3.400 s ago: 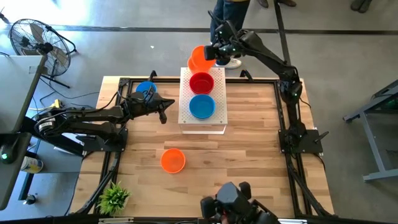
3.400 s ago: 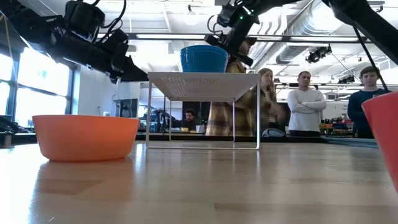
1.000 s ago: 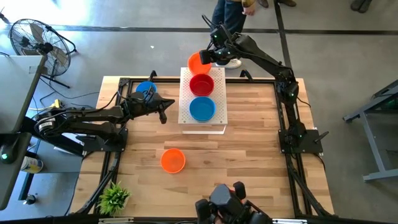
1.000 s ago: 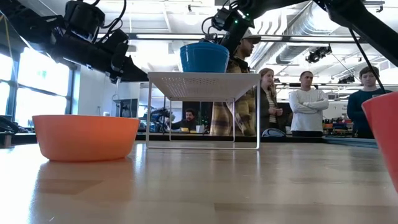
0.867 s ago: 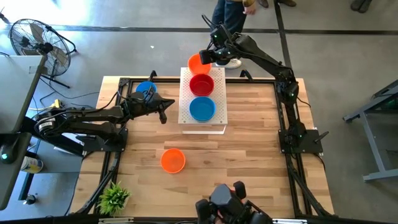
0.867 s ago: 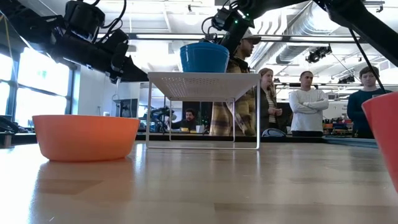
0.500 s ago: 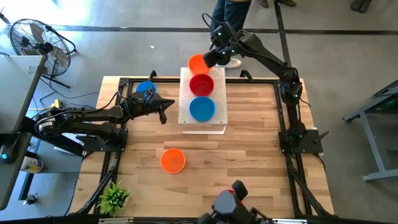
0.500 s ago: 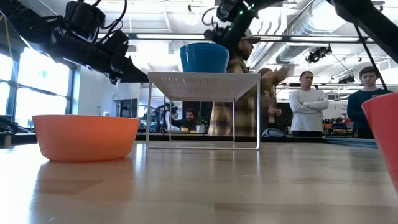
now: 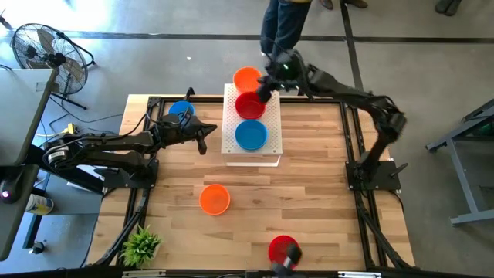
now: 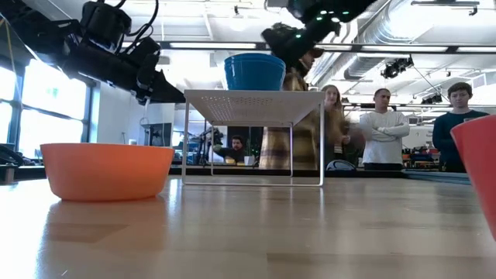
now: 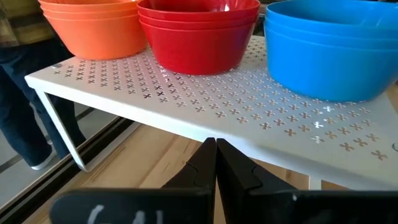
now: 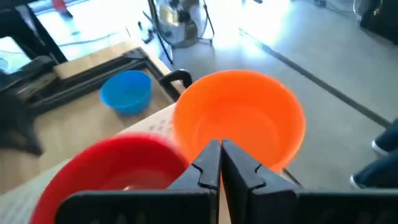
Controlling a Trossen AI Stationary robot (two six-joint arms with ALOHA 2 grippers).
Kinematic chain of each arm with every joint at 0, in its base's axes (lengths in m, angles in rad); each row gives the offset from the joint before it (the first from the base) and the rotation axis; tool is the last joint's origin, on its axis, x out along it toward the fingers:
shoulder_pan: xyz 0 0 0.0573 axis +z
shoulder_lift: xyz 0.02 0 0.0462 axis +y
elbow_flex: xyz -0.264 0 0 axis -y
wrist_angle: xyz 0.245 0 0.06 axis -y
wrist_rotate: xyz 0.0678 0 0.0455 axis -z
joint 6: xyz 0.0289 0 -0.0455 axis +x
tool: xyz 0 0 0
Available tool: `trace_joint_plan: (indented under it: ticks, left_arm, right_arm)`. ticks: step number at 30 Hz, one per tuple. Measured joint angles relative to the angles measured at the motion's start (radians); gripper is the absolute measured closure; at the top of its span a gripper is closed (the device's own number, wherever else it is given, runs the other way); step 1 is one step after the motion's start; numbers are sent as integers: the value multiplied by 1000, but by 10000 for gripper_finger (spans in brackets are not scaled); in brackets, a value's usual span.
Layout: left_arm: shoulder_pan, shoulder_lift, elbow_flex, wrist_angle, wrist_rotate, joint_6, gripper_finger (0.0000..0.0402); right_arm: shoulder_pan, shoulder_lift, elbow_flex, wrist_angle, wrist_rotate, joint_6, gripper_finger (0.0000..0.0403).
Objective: Pick & Place Mini bowls
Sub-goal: Stack the orange bowl on top of the other orange bowls on the shelf
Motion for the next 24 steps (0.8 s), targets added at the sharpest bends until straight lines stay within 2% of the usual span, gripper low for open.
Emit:
trace_joint_plan:
  ticks: [8,11,18,24]
  left_arm:
    - [-7,-3,14,-49,144,-11,396]
    - [-54,-30,47,-128,144,-14,396]
    - [-277,-102,161,-390,9,1,396]
    - [-496,-110,265,-696,-130,-51,396]
  right_arm:
    - [46,-363,-449,235,56,-12,402]
    - [81,-480,-589,282,94,-16,402]
    - [148,-701,-817,401,153,-35,403]
    - [184,-814,-907,430,190,-38,403]
